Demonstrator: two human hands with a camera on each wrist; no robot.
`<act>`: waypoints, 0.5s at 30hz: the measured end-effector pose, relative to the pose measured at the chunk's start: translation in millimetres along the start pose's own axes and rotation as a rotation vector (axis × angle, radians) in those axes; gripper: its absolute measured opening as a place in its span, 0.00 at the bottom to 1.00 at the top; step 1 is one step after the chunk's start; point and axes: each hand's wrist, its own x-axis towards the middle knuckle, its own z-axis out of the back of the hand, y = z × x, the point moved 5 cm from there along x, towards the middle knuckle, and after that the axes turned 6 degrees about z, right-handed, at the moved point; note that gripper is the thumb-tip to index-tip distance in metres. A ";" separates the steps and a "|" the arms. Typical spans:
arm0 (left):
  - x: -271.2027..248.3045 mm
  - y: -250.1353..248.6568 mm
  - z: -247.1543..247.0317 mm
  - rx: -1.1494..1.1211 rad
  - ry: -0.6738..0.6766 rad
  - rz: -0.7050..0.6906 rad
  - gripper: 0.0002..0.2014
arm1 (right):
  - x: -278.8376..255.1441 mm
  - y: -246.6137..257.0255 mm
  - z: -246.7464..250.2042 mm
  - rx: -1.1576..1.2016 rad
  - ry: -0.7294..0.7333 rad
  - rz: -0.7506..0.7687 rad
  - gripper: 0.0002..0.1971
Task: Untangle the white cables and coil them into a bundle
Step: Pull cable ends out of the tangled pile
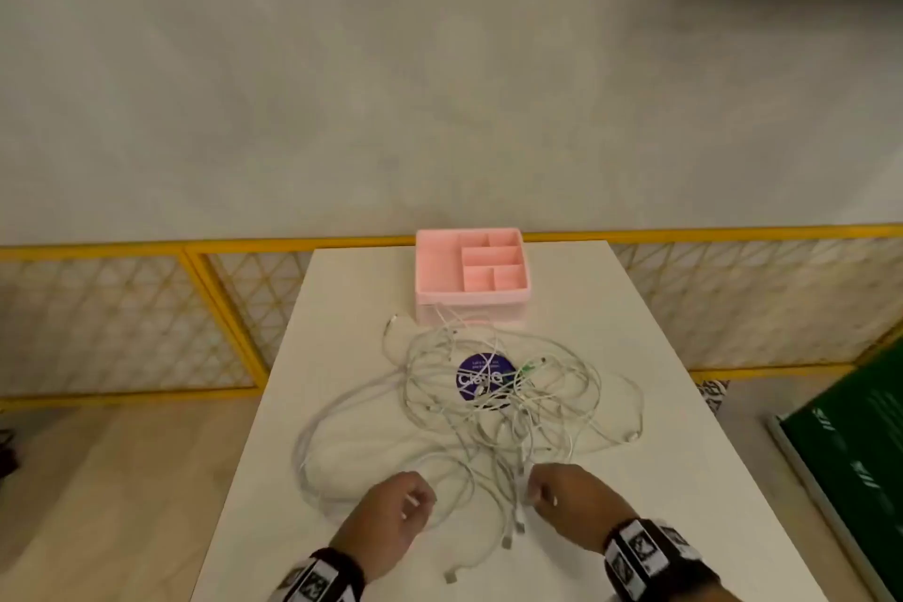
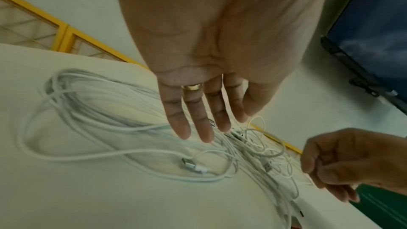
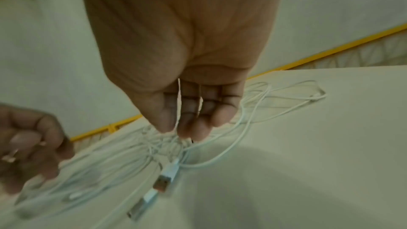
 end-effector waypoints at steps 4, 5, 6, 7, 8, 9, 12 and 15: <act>9.2 -5.9 -9.1 0.042 0.031 0.005 0.02 | 19.2 7.1 -24.5 -0.074 0.100 0.043 0.17; 10.8 -7.1 -13.0 0.039 0.039 0.002 0.03 | 23.3 5.3 -31.2 -0.125 0.115 0.061 0.16; 10.2 -10.1 -15.1 0.034 0.043 0.004 0.03 | 24.3 5.1 -35.3 -0.182 0.120 0.075 0.15; 10.4 -12.9 -16.1 0.026 0.039 -0.008 0.03 | 26.6 3.4 -39.6 -0.232 0.122 0.091 0.13; 10.1 -17.6 -15.6 0.034 0.038 -0.024 0.02 | 26.8 5.0 -39.3 -0.265 0.126 0.095 0.12; 10.8 -21.7 -15.6 0.027 0.028 -0.045 0.03 | 27.8 7.3 -35.5 -0.268 0.097 0.106 0.11; 10.2 -41.8 -7.3 -0.012 -0.019 -0.130 0.07 | 29.5 25.2 0.2 -0.161 -0.062 0.160 0.11; 13.2 -72.8 11.5 -0.079 -0.060 -0.224 0.19 | 27.3 53.9 58.1 0.177 -0.300 0.246 0.10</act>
